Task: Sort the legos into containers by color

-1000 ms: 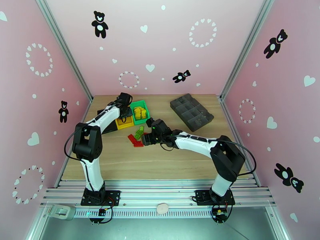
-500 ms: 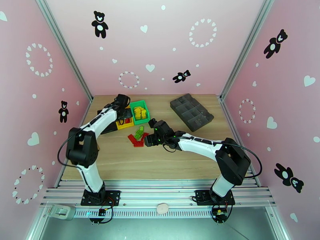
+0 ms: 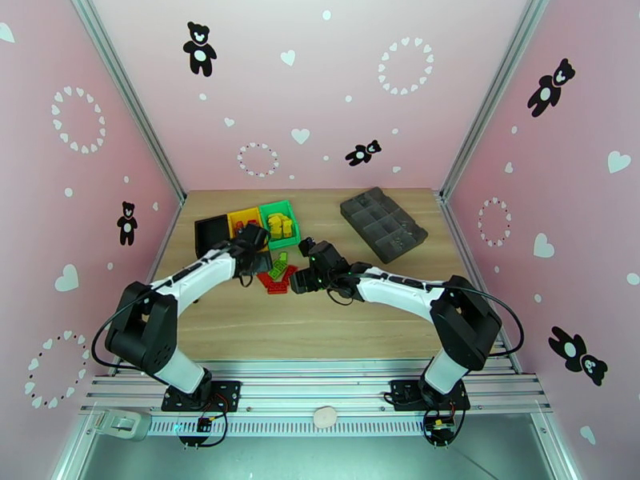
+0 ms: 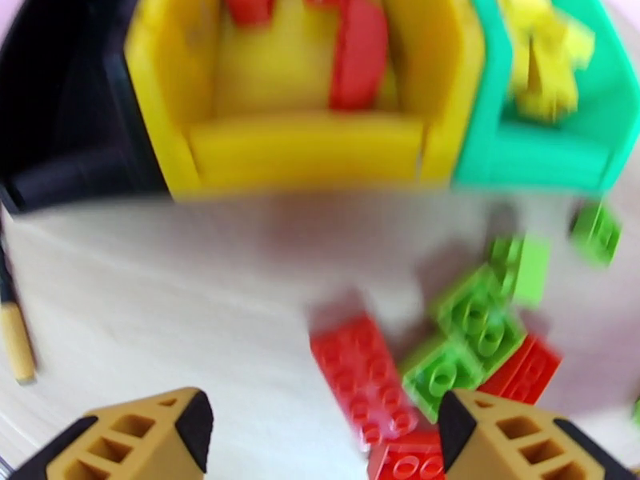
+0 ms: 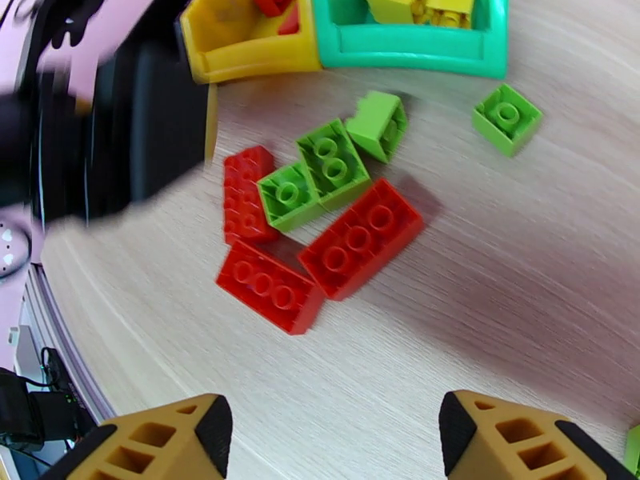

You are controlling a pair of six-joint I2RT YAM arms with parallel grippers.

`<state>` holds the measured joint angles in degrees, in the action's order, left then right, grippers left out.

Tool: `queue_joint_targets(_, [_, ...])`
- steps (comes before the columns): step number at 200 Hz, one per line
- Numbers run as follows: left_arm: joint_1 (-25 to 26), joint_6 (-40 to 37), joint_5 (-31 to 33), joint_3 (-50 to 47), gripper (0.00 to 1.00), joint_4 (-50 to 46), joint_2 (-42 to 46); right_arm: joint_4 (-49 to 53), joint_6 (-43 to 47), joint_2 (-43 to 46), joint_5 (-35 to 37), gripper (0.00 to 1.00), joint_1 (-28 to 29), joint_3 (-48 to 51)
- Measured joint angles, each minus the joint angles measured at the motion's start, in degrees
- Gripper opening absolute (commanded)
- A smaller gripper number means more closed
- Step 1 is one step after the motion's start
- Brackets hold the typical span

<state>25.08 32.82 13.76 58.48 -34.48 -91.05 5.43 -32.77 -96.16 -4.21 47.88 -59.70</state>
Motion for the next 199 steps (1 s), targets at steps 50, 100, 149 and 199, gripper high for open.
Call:
queue_joint_targets(50, [5.09,2.73,-2.86,-5.57,0.79,2.78,1.16,0.44,-0.07,0.07,0.22,0.73,-2.25,3.34])
queue_joint_targets(100, [9.16,1.14,-2.86,-4.87,0.66,3.56,0.87,0.61,-0.04,0.98,0.26,0.73,-2.84,3.52])
queue_joint_targets(149, [10.75,-3.65,-2.89,2.10,0.59,3.56,-3.93,0.76,-0.04,2.84,0.46,0.72,-3.23,5.46])
queue_joint_targets(199, [10.75,-6.29,-2.91,6.80,0.57,3.43,-11.37,0.96,-0.04,5.11,0.63,0.71,-4.28,7.45])
